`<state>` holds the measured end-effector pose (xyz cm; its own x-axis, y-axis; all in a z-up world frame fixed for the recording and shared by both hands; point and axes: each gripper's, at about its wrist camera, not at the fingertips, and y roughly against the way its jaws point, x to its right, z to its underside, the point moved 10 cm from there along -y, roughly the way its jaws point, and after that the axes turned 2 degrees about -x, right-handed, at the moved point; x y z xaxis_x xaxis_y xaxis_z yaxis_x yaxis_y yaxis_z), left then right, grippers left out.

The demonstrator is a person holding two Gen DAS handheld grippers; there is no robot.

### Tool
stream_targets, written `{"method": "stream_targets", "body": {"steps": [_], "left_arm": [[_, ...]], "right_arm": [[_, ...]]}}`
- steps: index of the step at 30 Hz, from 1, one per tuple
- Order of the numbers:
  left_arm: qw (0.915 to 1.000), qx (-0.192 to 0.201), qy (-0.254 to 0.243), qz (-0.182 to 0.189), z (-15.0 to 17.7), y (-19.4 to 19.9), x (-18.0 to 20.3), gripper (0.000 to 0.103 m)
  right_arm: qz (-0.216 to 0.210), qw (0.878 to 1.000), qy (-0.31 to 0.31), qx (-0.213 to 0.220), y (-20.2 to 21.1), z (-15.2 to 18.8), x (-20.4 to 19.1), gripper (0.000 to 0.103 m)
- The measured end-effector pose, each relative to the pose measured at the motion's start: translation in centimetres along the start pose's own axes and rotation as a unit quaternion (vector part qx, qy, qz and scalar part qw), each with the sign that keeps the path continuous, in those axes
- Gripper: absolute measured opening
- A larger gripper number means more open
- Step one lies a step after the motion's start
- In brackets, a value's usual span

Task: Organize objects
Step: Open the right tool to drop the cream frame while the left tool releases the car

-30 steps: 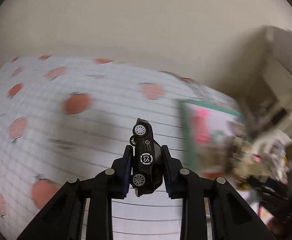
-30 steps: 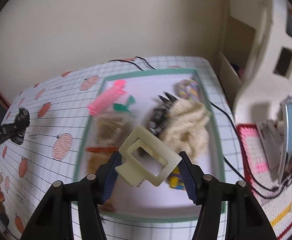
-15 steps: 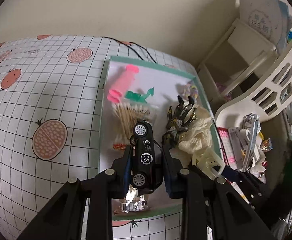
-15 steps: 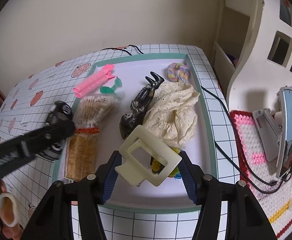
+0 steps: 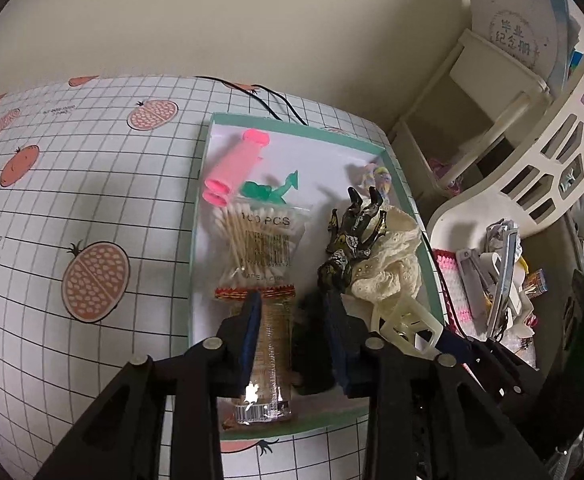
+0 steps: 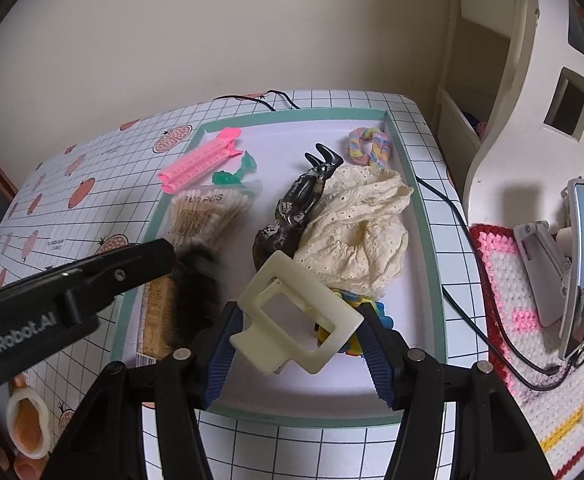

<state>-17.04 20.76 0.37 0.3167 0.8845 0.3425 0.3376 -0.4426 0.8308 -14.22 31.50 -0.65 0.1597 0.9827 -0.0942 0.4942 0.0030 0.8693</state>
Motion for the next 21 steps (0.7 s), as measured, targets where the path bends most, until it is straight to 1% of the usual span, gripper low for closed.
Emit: {"method": "stream_targets", "body": {"steps": [1,2,4,7,11,13,15,17,21], "left_arm": [[1.0,0.002,0.0,0.0,0.0,0.2,-0.1,0.042],[1.0,0.005,0.0,-0.002,0.1,0.6,-0.2,0.044],[0.9999,0.01,0.001,-0.007,0.3,1.3,-0.4,0.053],[0.9997,0.017,0.003,-0.015,0.7,2.1,-0.9,0.061],[0.9989,0.03,0.006,-0.035,1.5,3.5,-2.1,0.067],[0.9981,0.035,0.009,-0.05,2.1,4.0,-2.9,0.074],[0.997,0.04,0.01,-0.065,2.9,4.6,-3.7,0.077],[0.9961,0.045,0.01,-0.075,3.7,5.1,-4.3,0.078],[0.9942,0.055,0.007,-0.092,5.0,6.5,-5.5,0.078]], "right_arm": [[-0.003,1.0,-0.001,0.001,-0.2,-0.2,-0.1,0.068],[-0.004,1.0,-0.004,0.004,0.0,-0.2,-0.2,0.071],[-0.002,1.0,-0.006,0.004,0.1,-0.1,-0.2,0.071],[-0.004,1.0,-0.011,0.009,0.8,0.3,-0.5,0.071],[-0.002,1.0,-0.009,0.015,1.8,1.2,-1.0,0.071],[0.0,1.0,-0.008,0.017,2.2,1.9,-1.5,0.071],[0.002,1.0,-0.004,0.018,2.5,2.6,-1.8,0.073],[0.005,1.0,0.0,0.017,2.8,3.2,-2.1,0.079],[0.005,1.0,-0.009,0.017,3.4,4.7,-2.2,0.079]]}}
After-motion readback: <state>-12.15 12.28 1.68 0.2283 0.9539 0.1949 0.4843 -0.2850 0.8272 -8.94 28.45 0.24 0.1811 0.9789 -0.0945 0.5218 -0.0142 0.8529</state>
